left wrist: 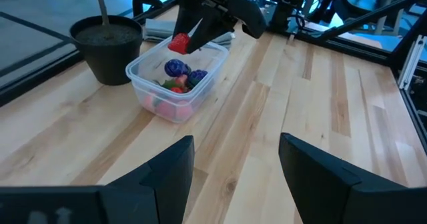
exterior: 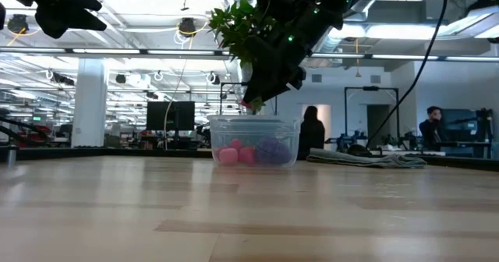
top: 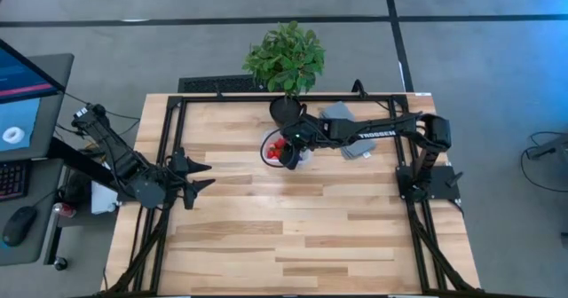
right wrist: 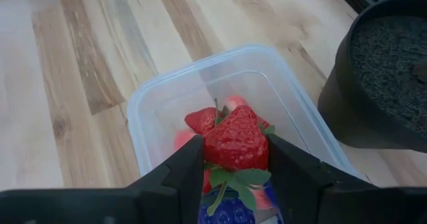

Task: Pick and placing Produce into tupperware
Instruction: Put the red strawberry into the transparent bin, then return to Home Position

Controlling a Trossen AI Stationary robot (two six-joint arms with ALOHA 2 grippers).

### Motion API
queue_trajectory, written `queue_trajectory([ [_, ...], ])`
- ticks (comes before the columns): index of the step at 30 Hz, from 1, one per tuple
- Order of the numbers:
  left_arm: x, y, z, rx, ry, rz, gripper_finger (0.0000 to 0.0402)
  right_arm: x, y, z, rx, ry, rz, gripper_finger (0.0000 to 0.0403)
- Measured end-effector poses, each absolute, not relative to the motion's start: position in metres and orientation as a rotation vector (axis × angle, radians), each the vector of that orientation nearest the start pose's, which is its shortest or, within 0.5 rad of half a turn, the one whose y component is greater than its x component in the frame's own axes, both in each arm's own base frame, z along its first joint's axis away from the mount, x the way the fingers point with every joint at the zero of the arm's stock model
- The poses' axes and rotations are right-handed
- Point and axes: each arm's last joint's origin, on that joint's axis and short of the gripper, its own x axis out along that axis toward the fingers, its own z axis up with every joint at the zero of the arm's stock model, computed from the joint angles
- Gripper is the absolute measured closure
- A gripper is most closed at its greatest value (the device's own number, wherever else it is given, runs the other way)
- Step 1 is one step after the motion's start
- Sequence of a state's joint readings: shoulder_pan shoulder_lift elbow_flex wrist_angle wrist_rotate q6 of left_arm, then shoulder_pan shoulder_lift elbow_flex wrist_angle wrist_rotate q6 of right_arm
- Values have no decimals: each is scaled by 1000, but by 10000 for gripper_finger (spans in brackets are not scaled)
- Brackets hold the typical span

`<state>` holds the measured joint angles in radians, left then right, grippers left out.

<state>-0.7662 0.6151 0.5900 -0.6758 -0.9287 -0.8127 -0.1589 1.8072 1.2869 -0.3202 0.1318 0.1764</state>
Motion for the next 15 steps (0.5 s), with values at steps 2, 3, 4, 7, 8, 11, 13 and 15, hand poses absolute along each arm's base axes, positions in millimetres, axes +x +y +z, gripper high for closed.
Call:
queue_trajectory([
  [2,99,-64,255,-268,363,324,191,383,-65,219,176,817,-347,224],
  [3,99,-63,254,-267,364,325,191,383,-65,219,176,817,-347,221],
  [4,99,-63,254,-266,365,325,191,383,-65,219,176,816,-347,218],
  [7,99,-63,254,-266,366,326,191,383,-65,219,176,816,-347,211],
  [8,99,-63,254,-265,366,326,191,383,-65,219,176,816,-347,210],
  [11,99,-63,254,-265,366,326,191,383,-65,219,177,816,-347,205],
  [13,99,-63,254,-265,365,326,191,383,-65,219,176,816,-346,202],
  [15,99,-63,254,-267,365,326,191,383,-65,219,176,816,-346,198],
])
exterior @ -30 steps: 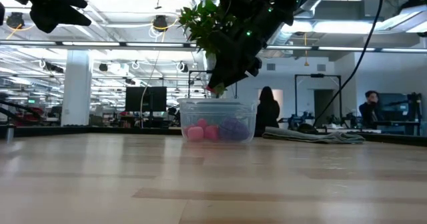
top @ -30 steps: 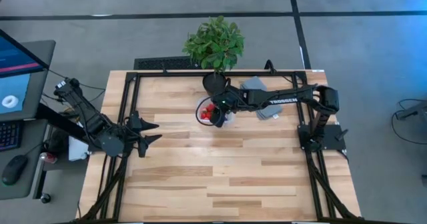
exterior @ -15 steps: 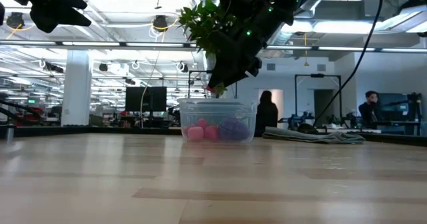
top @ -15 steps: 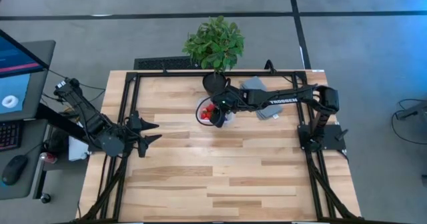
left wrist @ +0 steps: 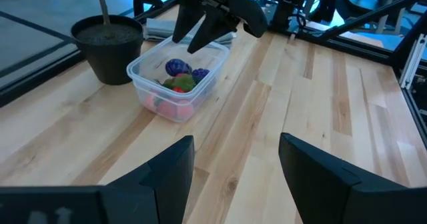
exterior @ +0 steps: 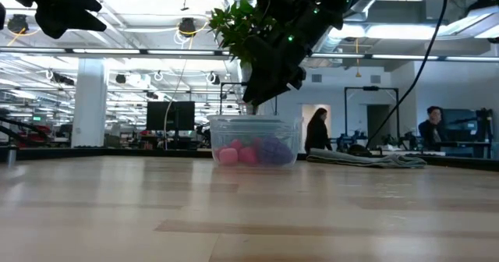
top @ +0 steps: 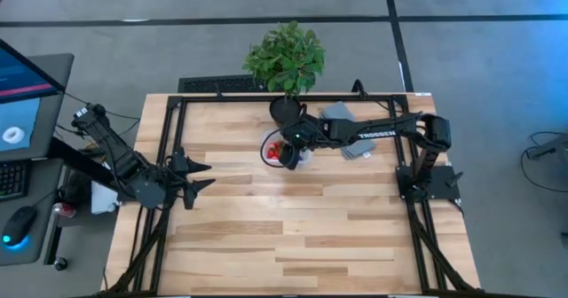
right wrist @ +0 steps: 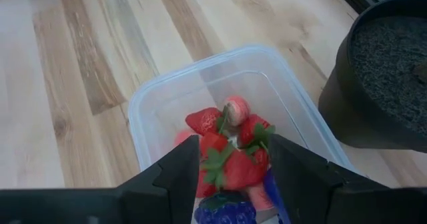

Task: Pick and placing Produce into tupperware
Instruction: Return to Home Position

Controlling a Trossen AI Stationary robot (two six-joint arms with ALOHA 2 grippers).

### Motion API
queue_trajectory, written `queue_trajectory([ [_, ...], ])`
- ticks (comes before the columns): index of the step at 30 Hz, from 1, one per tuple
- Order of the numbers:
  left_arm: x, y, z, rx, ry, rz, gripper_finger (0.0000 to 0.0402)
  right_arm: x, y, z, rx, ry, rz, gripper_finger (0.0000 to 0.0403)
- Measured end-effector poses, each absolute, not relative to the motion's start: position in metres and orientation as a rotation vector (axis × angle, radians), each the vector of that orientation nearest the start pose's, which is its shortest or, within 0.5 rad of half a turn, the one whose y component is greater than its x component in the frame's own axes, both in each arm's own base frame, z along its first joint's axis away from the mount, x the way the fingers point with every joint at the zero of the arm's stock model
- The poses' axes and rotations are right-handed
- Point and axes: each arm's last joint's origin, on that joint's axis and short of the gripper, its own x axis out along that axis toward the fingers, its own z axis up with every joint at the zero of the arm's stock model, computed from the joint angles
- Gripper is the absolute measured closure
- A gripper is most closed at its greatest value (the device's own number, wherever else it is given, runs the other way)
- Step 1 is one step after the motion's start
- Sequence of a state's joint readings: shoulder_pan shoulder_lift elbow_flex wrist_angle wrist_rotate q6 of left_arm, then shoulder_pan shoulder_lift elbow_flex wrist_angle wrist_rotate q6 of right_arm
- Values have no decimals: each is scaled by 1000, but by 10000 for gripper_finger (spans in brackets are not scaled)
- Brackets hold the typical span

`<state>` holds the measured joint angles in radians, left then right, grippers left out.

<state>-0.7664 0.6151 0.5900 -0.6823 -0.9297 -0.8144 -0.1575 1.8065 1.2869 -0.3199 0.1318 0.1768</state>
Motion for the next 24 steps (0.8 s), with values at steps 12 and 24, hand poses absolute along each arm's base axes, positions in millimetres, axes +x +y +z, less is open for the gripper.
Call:
queue_trajectory([
  [12,99,-63,255,-274,357,336,191,378,-40,242,174,761,-262,186],
  [24,99,-61,256,-324,283,417,191,326,-3,301,289,761,-236,186],
])
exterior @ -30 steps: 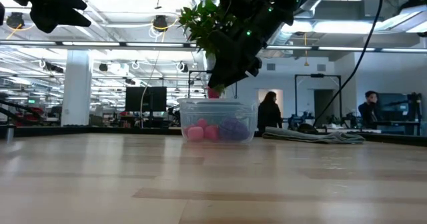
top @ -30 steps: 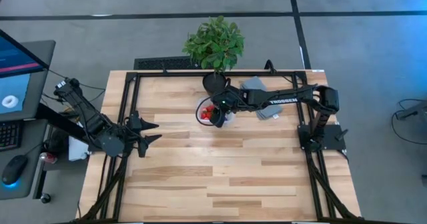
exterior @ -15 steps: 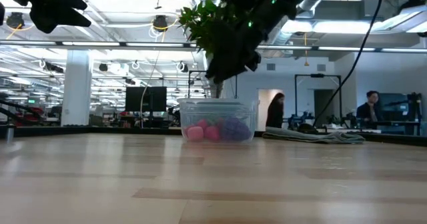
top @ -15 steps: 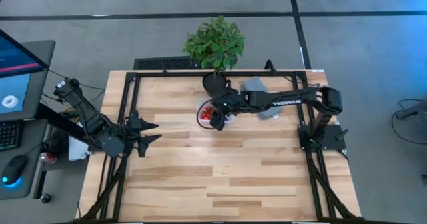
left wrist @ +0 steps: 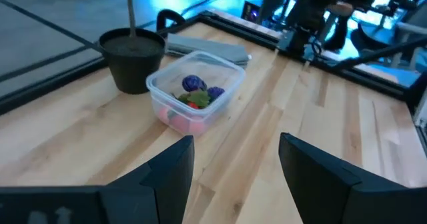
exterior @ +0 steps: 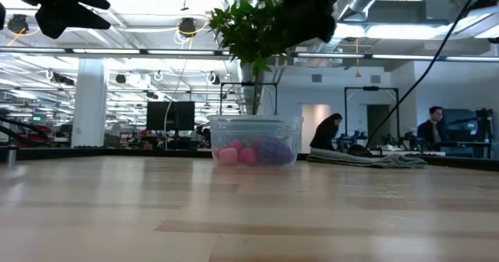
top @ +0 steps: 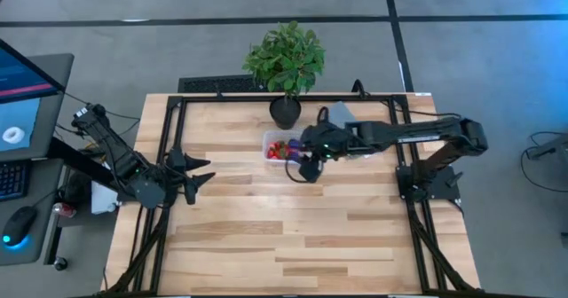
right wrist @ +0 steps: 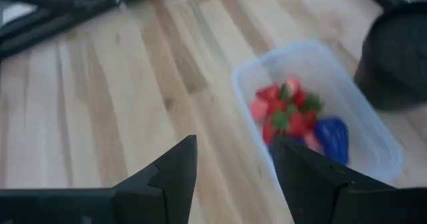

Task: Pick and placing Produce into tupperware
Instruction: Return to Home Position

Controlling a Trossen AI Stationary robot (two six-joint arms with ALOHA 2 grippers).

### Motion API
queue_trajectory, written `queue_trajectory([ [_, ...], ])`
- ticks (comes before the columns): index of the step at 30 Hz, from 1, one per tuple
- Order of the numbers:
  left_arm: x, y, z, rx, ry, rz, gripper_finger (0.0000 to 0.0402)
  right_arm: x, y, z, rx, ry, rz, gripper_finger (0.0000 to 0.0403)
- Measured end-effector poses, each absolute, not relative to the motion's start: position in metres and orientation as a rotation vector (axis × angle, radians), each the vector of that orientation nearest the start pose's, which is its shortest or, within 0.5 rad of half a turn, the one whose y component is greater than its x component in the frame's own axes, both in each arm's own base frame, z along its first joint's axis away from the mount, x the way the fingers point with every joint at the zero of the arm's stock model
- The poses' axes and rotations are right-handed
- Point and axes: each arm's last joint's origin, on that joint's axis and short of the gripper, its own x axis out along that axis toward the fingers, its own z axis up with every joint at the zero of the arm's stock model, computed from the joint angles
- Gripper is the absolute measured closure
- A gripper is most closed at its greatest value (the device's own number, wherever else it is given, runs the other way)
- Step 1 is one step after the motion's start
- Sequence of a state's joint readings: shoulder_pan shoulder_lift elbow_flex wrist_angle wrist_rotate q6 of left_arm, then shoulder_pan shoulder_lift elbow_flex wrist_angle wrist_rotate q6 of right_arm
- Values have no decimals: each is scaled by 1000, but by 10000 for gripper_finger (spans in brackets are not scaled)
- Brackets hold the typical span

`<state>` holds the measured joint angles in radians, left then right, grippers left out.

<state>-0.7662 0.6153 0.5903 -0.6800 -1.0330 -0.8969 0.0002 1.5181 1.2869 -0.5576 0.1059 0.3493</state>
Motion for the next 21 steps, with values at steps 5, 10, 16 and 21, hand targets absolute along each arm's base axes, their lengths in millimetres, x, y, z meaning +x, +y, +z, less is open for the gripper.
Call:
queue_trajectory([
  [5,97,-60,252,-202,370,369,191,297,9,312,234,879,-203,186],
  [10,95,-59,249,-161,414,359,191,265,10,312,308,1055,-322,188],
  [16,98,-57,255,-37,250,538,191,252,26,339,62,867,-240,186],
  [21,96,-56,250,21,72,730,191,230,29,352,-41,601,-154,186],
])
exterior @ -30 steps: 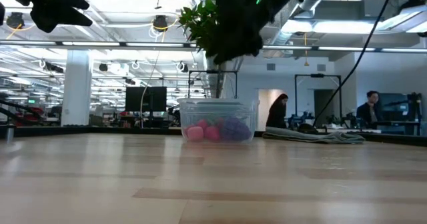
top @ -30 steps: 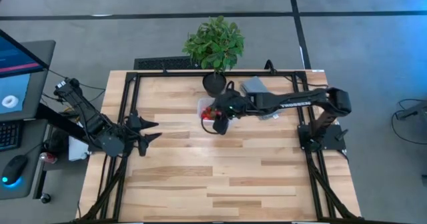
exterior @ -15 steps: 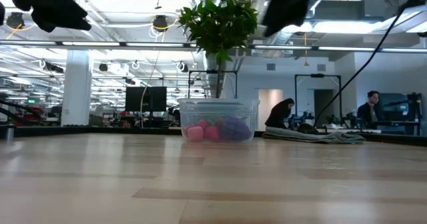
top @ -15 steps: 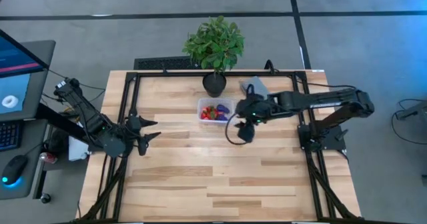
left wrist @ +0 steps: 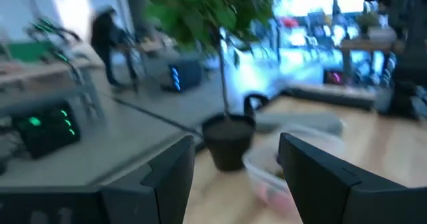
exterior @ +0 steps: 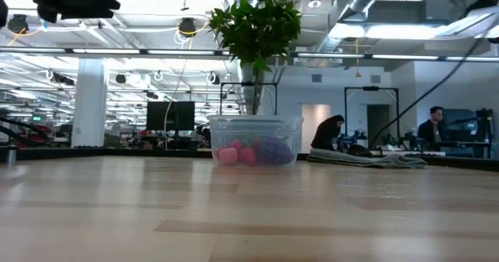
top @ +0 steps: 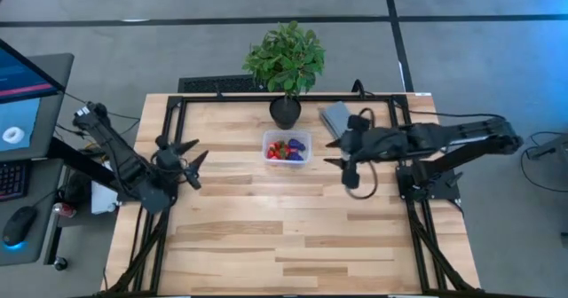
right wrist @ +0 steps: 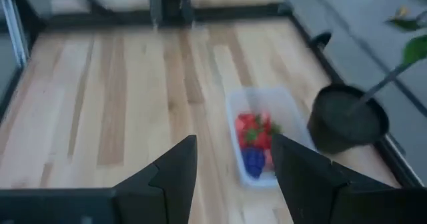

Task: Pick and placing Produce into tupperware
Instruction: Return to Home Position

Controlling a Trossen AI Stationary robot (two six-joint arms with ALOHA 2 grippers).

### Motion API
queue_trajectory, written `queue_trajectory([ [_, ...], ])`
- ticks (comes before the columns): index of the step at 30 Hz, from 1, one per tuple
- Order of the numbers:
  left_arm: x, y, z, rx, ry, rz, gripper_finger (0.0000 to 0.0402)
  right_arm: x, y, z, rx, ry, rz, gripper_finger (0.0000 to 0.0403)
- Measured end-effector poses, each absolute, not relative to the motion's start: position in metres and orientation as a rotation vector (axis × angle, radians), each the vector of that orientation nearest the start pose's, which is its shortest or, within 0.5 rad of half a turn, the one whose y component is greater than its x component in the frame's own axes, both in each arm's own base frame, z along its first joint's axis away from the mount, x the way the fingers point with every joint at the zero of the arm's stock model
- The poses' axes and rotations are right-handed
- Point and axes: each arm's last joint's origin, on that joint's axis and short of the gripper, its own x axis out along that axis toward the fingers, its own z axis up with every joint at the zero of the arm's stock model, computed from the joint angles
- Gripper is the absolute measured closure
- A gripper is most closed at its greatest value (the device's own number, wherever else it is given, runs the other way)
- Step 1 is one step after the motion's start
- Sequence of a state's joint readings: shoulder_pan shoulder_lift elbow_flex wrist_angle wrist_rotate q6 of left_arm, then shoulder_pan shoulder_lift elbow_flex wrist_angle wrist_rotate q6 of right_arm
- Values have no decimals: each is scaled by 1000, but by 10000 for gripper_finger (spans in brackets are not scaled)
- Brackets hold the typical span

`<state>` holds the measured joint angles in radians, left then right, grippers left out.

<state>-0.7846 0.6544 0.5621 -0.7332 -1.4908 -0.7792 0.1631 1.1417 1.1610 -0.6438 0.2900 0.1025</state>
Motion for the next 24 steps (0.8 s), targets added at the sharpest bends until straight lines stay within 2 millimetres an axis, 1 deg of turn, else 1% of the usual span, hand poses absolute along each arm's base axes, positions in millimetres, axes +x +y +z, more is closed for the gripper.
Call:
queue_trajectory([
  [2,93,-57,241,10,11,747,191,214,26,343,-19,532,-156,186],
  [4,91,-59,229,-23,-7,723,191,198,24,328,21,471,-154,186],
  [7,87,-61,213,-61,-22,684,191,177,24,307,81,370,-93,186],
  [11,84,-64,204,-80,-27,647,191,157,26,290,115,231,-20,186],
  [14,84,-64,203,-104,-35,640,191,147,26,284,105,176,1,186],
  [18,85,-69,206,-199,-66,623,191,141,23,286,88,139,-3,185],
  [21,90,-82,212,-232,-72,593,191,141,21,288,72,122,-13,184],
  [24,95,-97,223,-236,-66,554,191,141,20,288,74,115,-25,184],
])
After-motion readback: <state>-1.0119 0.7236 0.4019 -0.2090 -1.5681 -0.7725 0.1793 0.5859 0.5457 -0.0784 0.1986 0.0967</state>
